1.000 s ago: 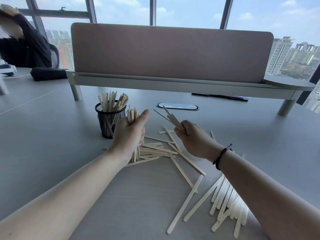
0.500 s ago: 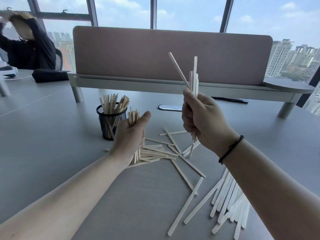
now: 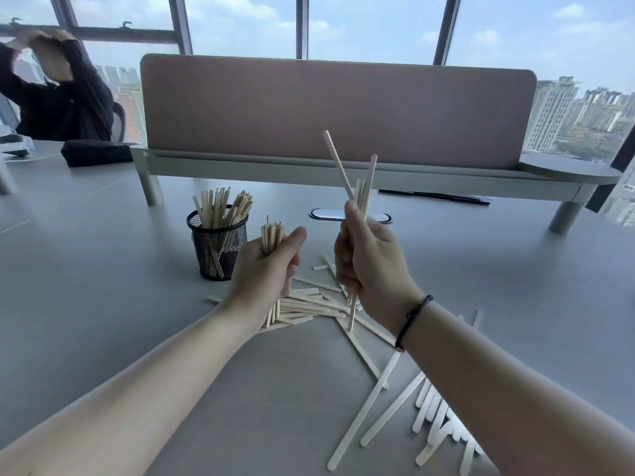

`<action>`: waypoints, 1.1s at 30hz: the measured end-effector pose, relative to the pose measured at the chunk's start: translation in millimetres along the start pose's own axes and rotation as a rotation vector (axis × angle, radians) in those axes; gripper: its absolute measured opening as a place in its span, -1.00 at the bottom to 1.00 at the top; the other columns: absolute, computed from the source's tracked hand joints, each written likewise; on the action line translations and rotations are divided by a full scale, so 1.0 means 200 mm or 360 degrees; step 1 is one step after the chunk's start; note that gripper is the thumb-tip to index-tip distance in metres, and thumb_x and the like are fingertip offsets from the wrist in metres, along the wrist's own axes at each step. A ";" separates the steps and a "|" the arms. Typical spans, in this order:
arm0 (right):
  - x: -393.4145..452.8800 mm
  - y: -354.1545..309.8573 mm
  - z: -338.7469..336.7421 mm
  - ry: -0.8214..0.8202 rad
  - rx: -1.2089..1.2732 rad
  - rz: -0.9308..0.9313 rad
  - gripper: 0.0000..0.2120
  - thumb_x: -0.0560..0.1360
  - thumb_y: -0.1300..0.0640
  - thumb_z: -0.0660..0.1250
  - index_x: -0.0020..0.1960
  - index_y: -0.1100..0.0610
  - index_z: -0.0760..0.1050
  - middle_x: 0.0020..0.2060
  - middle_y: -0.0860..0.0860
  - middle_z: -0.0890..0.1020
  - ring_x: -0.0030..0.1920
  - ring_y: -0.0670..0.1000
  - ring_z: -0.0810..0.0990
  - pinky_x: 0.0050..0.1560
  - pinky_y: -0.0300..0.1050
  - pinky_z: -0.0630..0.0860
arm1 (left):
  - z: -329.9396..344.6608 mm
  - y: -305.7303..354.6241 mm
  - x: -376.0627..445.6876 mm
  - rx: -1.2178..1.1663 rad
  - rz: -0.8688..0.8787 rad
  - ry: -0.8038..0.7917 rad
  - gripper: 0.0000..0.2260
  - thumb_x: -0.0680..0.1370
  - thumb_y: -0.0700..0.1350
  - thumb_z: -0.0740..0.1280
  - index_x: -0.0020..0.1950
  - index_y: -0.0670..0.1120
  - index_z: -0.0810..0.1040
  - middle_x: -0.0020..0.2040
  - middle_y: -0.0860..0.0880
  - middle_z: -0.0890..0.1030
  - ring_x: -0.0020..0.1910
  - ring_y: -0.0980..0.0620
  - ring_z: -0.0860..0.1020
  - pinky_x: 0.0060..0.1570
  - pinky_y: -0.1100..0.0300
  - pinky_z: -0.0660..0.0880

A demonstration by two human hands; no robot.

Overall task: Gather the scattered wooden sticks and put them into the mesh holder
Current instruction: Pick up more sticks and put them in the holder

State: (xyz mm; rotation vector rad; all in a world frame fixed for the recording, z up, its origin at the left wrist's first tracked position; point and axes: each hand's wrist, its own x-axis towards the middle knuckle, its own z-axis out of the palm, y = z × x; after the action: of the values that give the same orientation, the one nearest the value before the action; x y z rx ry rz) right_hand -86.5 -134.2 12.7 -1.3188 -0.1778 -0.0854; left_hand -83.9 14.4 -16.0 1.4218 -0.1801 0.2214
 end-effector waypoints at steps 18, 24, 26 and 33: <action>-0.03 0.15 0.01 -0.0310 -0.0171 0.0020 -0.57 0.61 -0.06 0.28 -0.38 0.10 0.37 -0.58 -0.05 0.25 -0.56 -0.03 0.15 -0.49 -0.19 0.13 | 0.00 0.00 0.00 0.0195 0.0201 -0.0074 -0.80 0.63 0.00 0.30 0.07 -0.07 0.66 -0.46 -0.03 0.55 -0.63 0.11 0.26 -0.55 0.33 0.18; -0.04 0.14 0.00 -0.0381 -0.0271 0.0034 -0.49 0.54 -0.11 0.37 -0.41 0.13 0.26 -0.54 -0.02 0.21 -0.53 -0.01 0.11 -0.48 -0.18 0.11 | 0.00 0.00 0.01 0.0280 0.0151 0.0110 -0.75 0.61 -0.01 0.34 -0.08 -0.16 0.68 -0.64 0.10 0.37 -0.64 0.14 0.27 -0.50 0.28 0.23; -0.05 0.14 0.00 -0.0389 -0.0289 0.0027 -0.49 0.53 -0.07 0.40 -0.41 0.05 0.17 -0.55 -0.01 0.19 -0.52 0.01 0.09 -0.47 -0.17 0.10 | -0.02 0.01 0.04 0.0171 0.0095 0.0234 -0.79 0.60 -0.06 0.37 -0.08 -0.19 0.66 -0.58 0.09 0.46 -0.66 0.11 0.23 -0.53 0.29 0.21; -0.03 0.10 -0.02 -0.0184 -0.0240 0.0092 -0.49 0.58 -0.01 0.33 -0.45 0.05 0.21 -0.58 -0.03 0.24 -0.57 -0.01 0.17 -0.50 -0.18 0.21 | -0.07 0.06 0.08 -0.0229 -0.0014 0.0466 -0.82 0.63 -0.27 0.24 0.11 0.00 0.45 -0.37 -0.04 0.51 -0.54 0.08 0.26 -0.55 0.30 0.17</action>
State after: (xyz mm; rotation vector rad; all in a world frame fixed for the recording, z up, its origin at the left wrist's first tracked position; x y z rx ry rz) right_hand -89.0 -133.8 -8.9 -1.4793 -0.2353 0.0272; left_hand -71.4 31.2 -3.3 1.2314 0.0503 0.3983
